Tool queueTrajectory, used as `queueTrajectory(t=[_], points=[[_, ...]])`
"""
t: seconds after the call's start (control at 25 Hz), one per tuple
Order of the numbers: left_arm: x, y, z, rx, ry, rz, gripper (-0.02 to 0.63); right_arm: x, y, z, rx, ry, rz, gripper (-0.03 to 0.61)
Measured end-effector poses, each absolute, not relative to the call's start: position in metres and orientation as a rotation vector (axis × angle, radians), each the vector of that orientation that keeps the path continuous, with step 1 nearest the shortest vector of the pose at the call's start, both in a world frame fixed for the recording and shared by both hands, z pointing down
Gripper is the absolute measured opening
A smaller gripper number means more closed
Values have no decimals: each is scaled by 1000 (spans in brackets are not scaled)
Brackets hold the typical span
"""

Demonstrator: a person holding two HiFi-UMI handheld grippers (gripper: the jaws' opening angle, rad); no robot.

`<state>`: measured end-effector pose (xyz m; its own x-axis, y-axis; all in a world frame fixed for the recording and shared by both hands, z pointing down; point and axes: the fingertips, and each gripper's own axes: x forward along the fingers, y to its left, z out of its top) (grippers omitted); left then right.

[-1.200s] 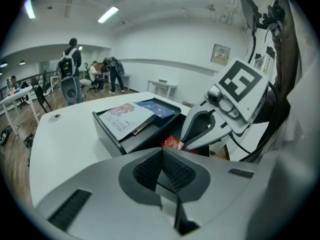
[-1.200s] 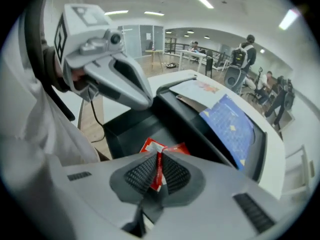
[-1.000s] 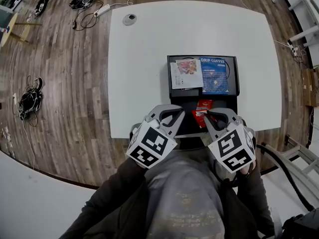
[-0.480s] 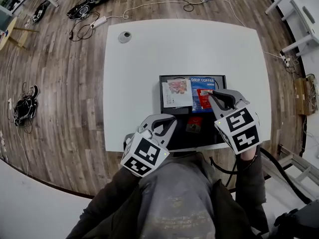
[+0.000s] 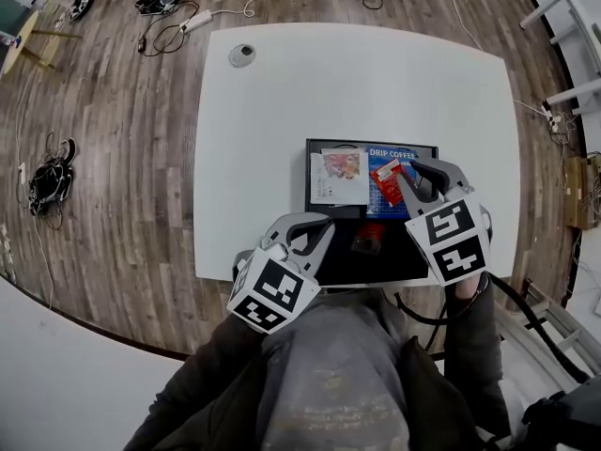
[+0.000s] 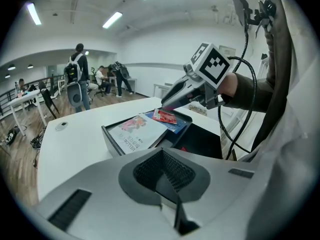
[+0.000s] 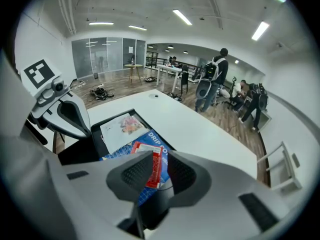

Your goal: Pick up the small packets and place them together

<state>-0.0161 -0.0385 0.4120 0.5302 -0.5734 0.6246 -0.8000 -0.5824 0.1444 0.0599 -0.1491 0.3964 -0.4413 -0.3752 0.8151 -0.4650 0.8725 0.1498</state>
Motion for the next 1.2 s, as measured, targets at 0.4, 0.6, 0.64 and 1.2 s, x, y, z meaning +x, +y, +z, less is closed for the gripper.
queueTrajectory(t=[0.4, 0.6, 0.64, 1.2], points=[[-7, -32, 411, 2381, -1102, 750, 2, 80, -146, 363, 754, -2116, 47, 89], [6, -23, 406, 2442, -1049, 762, 2, 91, -107, 356, 769, -2152, 89, 89], [9, -20, 405, 2453, -1039, 762, 2, 91, -97, 358, 755, -2160, 104, 89], [9, -6, 410, 2467, -984, 773, 2, 68, -24, 469, 409, -1963, 247, 163]])
